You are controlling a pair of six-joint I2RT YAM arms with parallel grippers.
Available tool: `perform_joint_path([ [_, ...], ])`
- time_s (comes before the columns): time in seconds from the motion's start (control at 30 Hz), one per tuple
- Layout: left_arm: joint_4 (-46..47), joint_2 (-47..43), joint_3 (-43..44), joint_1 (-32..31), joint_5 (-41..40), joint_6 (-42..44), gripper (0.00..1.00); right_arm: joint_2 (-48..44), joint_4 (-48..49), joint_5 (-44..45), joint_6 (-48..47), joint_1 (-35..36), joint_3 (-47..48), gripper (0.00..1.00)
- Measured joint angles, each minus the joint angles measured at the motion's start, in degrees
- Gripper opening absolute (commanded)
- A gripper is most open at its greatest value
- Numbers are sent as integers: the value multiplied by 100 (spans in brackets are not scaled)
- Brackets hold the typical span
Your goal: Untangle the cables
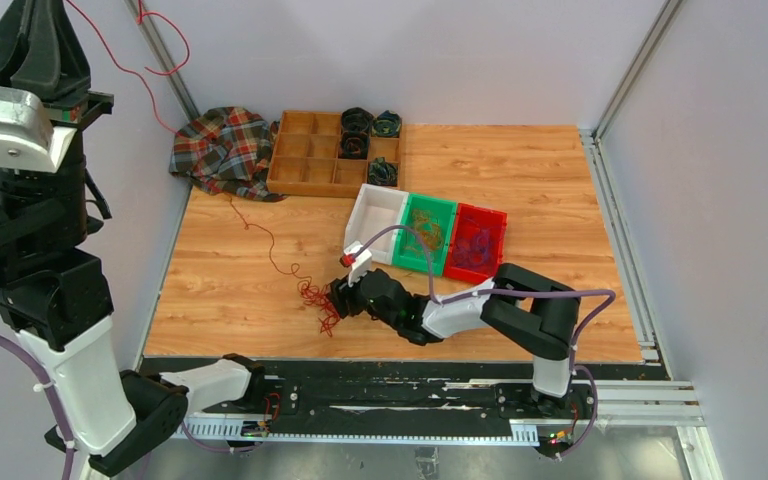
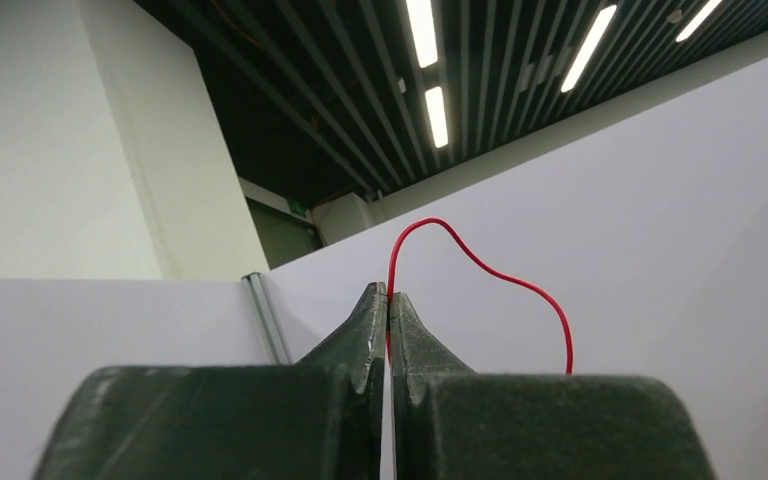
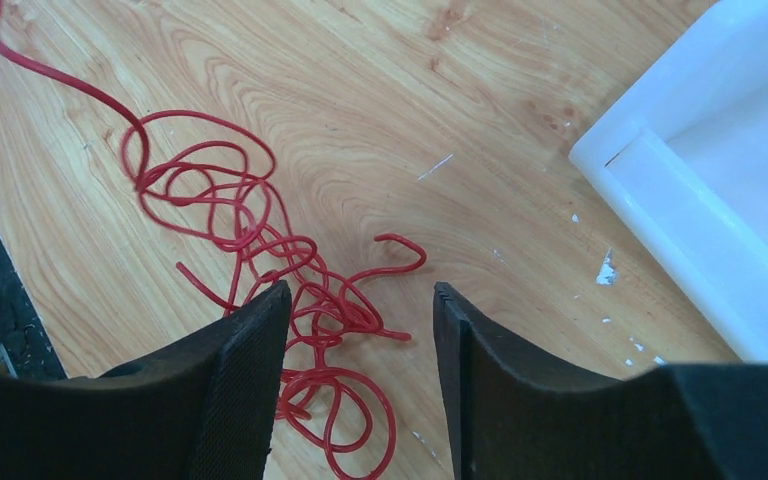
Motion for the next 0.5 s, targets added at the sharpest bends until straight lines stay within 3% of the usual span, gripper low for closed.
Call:
perform_joint_path([
  [0.2, -111, -9, 81, 0, 341, -4, 0, -566, -149, -96, -337, 0, 15, 59],
  [0.5, -463, -22, -20, 0, 741, 4, 0, -1099, -210, -942, -905, 0, 708, 64],
])
